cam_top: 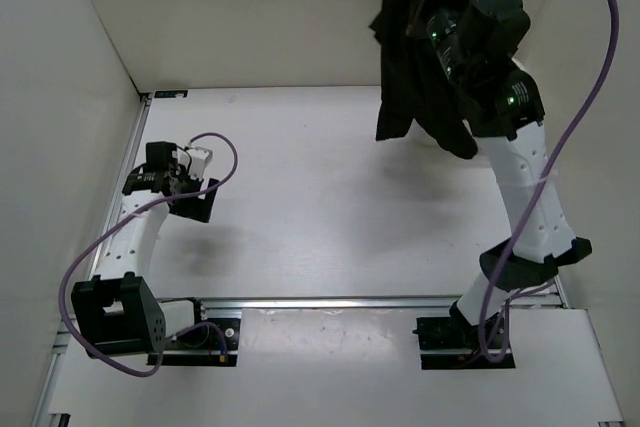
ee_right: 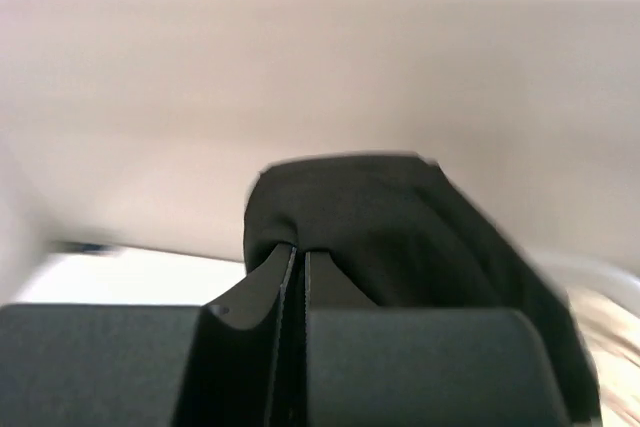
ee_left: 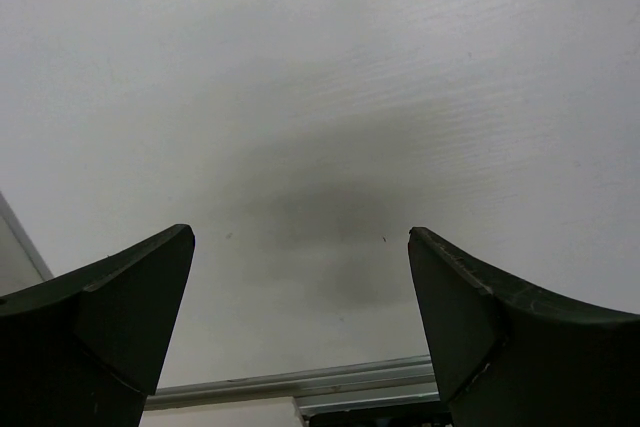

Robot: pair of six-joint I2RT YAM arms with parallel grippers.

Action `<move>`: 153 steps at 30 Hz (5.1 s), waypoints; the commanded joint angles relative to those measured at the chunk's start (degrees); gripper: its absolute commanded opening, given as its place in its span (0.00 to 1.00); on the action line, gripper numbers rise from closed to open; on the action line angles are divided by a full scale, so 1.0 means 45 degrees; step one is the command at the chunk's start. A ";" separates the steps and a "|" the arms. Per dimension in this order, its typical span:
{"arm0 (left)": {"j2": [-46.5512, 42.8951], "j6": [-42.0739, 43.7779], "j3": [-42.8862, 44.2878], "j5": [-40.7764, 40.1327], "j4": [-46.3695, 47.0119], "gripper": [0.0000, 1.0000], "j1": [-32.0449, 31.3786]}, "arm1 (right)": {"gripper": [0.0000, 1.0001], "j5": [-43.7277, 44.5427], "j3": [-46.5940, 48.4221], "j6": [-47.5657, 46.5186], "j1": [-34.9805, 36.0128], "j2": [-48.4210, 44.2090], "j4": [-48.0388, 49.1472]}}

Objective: Fold and stack the trousers
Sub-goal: Grab the trousers from the pile, then flatten the trousers out

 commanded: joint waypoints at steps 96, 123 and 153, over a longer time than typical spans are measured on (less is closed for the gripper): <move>0.4465 0.2132 0.2402 0.0055 -0.2831 0.24 -0.1798 | 0.44 0.2895 -0.6438 0.2148 0.0568 0.0393 -0.9926; 0.6142 0.3519 -0.0272 0.0365 -0.0938 1.00 -0.2638 | 0.83 -0.0295 -1.7649 0.7441 -1.0311 -0.2092 -0.2562; 0.6166 0.2406 0.4222 -0.2328 -0.0391 0.98 -0.0688 | 0.70 -0.2971 -1.8667 0.8125 -1.1737 -0.0740 0.1346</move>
